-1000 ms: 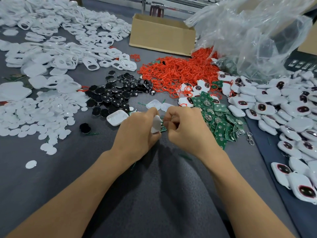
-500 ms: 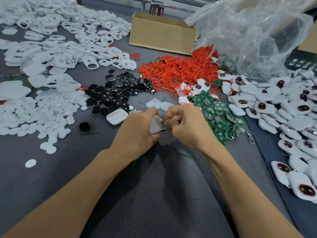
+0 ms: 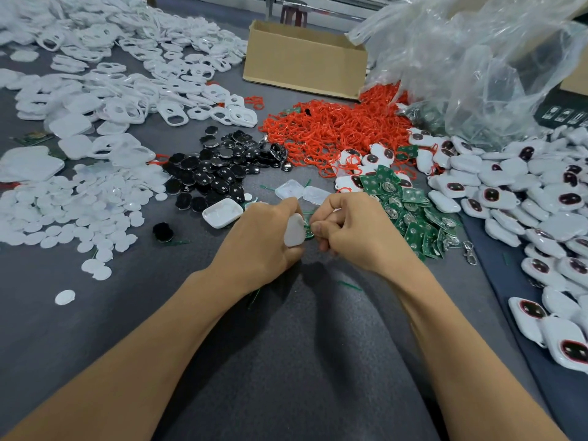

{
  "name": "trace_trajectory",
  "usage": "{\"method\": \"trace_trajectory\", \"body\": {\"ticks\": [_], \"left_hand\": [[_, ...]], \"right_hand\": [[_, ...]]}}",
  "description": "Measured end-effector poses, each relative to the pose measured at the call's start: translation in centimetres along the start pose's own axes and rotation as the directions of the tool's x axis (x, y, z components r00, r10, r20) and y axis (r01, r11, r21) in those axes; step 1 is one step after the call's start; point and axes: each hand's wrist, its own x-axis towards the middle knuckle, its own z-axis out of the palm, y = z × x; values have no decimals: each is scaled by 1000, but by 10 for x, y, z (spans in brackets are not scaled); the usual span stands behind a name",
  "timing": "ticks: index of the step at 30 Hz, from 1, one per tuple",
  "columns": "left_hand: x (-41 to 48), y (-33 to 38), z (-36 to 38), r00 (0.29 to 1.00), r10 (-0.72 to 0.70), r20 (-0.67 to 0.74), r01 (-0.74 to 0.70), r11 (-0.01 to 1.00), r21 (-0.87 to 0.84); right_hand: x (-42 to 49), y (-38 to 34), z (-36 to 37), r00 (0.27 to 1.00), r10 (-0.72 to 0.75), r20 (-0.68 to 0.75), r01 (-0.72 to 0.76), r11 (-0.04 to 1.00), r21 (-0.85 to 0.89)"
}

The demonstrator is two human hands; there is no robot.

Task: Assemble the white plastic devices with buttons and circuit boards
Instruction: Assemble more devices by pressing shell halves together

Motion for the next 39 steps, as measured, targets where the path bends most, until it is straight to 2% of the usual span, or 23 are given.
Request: {"method": "trace_trajectory", "body": {"ticks": [6,10,23,30,39], "left_hand": [[0,2,1,1000,5,-15,-4,1000,14],[1,1,0,999,33,-30,-32,999,37],[-1,2,2,995,57,-82,-49,993,103],[-1,2,-5,997,28,-75,-31,999,-36],[-1,3,-7,996,-71,-54,62,984,-166]], "right_hand": [[-2,-9,2,991,-107,-75,90,975,-204],[-1,-12,2,991,-111,-71,91,967,-240],[7,-13,7,992,-95,-81,76,975,-207],[7,-9,-1,996,-87,35,89,995,-54],[3,-6,-2,985,-172,26,172,985,2]]}}
